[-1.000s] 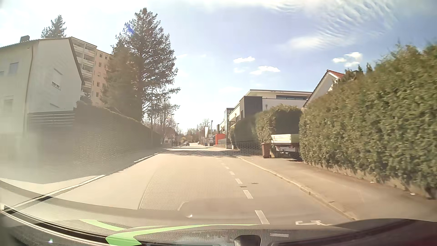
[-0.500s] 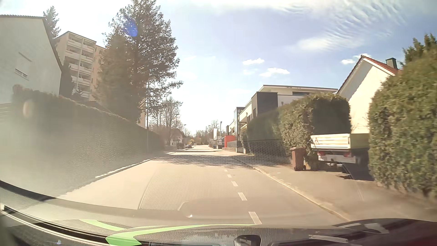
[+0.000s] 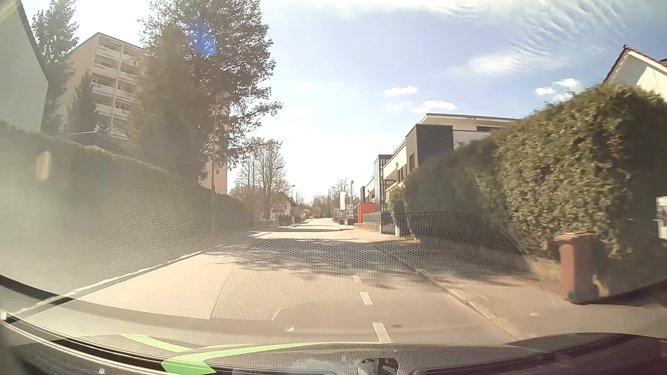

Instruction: Follow the waypoints while adhering to traffic rules and regulations

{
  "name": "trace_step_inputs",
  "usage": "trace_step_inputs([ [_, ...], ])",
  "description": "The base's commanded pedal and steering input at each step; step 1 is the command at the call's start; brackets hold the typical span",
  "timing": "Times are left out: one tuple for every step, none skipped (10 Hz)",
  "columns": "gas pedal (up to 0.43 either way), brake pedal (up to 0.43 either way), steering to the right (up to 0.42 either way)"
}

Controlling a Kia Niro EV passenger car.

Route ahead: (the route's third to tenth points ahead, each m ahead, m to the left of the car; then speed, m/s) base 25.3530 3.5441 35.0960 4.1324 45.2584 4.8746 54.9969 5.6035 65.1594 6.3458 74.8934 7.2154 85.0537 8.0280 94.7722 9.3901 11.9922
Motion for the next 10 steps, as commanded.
trace_step_inputs([
  [0.220,0.000,-0.030],
  [0.220,0.000,-0.030],
  [0.209,0.000,-0.027],
  [0.197,0.000,-0.026],
  [0.197,0.000,-0.021],
  [0.197,0.000,-0.016],
  [0.197,0.000,-0.013],
  [0.197,0.000,-0.009],
  [0.197,0.000,-0.008],
  [0.189,0.000,-0.007],
])
